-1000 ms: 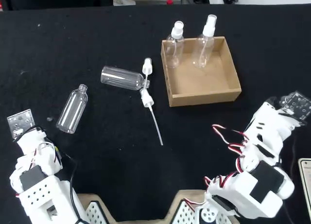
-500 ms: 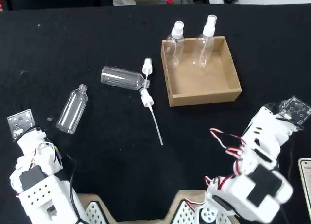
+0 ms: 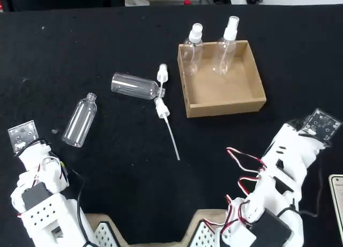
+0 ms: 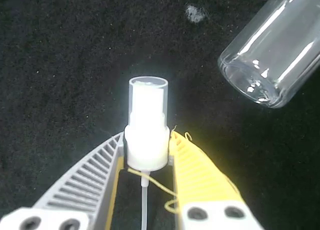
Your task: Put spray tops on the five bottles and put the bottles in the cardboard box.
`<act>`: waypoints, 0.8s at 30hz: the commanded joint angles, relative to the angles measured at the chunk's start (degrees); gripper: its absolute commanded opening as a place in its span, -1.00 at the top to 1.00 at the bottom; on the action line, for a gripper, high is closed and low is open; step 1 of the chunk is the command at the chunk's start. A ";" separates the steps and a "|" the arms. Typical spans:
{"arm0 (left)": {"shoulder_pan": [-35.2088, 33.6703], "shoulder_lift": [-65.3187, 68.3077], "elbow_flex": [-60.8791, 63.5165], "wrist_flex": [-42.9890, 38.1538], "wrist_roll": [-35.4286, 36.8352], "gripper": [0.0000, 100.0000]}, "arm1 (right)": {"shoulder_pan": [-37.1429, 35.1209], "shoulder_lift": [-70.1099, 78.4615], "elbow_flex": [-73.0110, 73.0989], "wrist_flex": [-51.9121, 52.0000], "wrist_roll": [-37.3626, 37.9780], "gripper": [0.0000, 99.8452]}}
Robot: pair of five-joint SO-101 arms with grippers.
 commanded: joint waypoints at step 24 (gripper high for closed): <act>0.31 -0.62 -0.66 -0.62 0.26 0.85 | 0.79 8.22 -5.41 1.49 1.49 0.30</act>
